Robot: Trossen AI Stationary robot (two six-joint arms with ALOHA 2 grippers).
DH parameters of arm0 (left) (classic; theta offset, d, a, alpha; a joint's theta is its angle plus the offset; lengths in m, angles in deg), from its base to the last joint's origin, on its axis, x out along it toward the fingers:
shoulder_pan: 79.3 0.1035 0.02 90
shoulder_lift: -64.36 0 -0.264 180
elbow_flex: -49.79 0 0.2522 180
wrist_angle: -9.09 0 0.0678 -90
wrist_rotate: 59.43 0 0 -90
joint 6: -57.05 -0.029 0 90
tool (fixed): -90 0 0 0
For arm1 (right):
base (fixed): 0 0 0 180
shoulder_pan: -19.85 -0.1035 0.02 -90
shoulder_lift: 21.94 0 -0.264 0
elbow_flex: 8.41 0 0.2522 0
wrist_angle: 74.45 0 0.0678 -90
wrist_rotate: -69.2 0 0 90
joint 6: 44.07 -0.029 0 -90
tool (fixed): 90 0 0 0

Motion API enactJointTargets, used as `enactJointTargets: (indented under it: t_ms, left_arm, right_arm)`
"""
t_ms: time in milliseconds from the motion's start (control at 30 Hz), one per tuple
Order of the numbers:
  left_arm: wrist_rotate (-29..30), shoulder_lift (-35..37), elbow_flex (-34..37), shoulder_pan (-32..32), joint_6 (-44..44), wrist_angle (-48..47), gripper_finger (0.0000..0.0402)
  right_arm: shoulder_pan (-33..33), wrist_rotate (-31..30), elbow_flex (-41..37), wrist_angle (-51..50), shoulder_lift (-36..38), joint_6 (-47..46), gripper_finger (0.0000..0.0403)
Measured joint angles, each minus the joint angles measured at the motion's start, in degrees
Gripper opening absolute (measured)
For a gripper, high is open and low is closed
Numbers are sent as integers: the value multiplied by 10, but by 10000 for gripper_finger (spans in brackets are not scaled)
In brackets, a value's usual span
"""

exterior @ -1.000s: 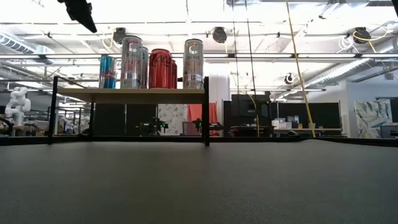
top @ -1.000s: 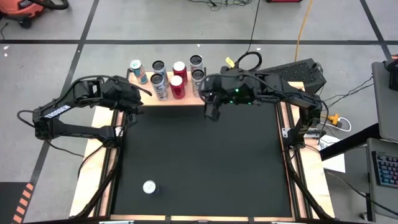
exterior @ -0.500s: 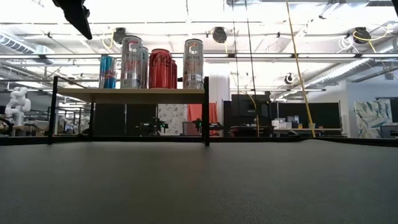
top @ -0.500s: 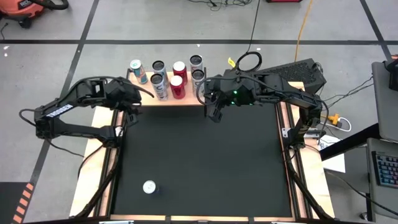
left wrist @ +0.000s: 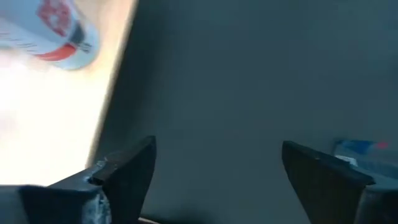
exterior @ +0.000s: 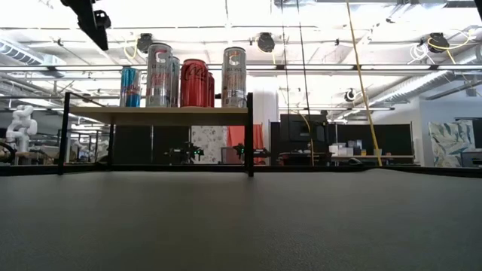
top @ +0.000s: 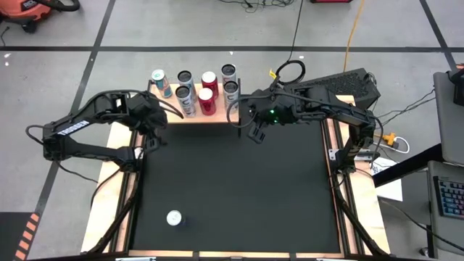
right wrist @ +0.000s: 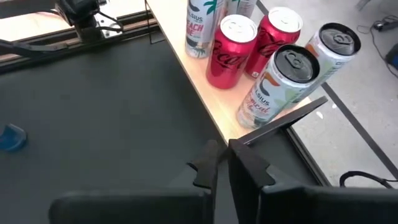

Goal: Place canned beverage on shelf
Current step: Put the blue soda can on the shelf aligned with the other blue soda can

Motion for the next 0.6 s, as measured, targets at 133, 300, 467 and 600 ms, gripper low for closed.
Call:
enactJointTargets:
  t_ms: [133,300,467,600]
  left_arm:
    - [-27,0,0,0,0,-1,373]
    - [-29,0,0,-1,0,-1,398]
    - [-30,0,0,-20,5,-8,399]
    - [-31,0,0,-50,85,-16,400]
  right_arm:
    - [0,0,0,0,0,1,32]
    - [0,0,0,0,0,2,43]
    - [0,2,0,-13,0,-4,58]
    - [0,1,0,-33,0,-19,66]
